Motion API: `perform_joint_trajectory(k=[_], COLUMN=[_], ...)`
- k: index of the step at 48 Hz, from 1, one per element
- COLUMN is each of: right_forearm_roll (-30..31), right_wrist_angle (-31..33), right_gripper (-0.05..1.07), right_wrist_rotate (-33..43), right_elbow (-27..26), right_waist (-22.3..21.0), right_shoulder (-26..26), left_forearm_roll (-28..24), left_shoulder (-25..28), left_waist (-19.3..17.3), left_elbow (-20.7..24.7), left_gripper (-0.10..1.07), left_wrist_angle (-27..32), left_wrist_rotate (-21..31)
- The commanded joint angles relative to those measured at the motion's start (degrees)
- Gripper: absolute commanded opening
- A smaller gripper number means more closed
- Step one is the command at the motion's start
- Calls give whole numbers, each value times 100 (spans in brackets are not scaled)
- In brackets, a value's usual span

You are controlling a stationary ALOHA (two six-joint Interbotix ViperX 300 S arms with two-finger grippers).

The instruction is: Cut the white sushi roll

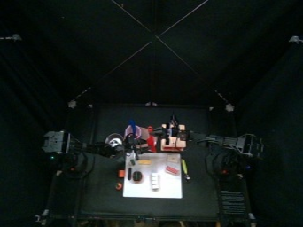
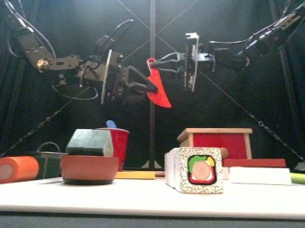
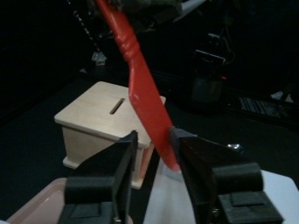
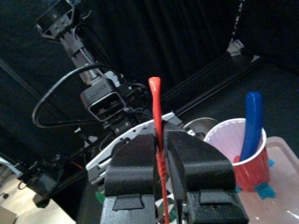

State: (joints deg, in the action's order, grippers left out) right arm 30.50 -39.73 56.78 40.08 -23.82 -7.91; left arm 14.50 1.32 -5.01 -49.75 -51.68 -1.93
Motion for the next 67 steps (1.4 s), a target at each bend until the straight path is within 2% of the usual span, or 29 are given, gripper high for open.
perform_joint_trajectory(k=[1, 10, 20, 33, 44, 54, 61, 67], right_forearm_roll=[-26, -123, -149, -404, -527, -519, -387, -229], right_wrist_angle=[-53, -53, -18, 18, 237, 993, 1652, 1978], right_gripper=[36, 36, 37, 38, 53, 67, 70, 70], right_wrist_rotate=[0, 9, 53, 105, 114, 97, 62, 44], right_elbow=[-264, -246, -158, 53, 176, 229, 290, 343], right_waist=[9, 9, 18, 53, 132, 343, 439, 527], right_shoulder=[-53, -53, -53, -79, -202, -466, -738, -984], left_forearm_roll=[-9, 0, 0, -18, -18, -167, -185, -176], left_shoulder=[-26, -26, -53, -123, -185, -343, -475, -510], left_waist=[-26, -26, -44, -70, -97, -97, -97, -123], left_elbow=[114, 88, -9, -281, -404, -448, -448, -457], left_gripper=[63, 43, 34, 33, 33, 33, 33, 33], left_wrist_angle=[-105, -97, -105, -79, -53, 211, 545, 677], left_wrist_rotate=[-9, -9, -9, -44, -35, 9, 132, 466])
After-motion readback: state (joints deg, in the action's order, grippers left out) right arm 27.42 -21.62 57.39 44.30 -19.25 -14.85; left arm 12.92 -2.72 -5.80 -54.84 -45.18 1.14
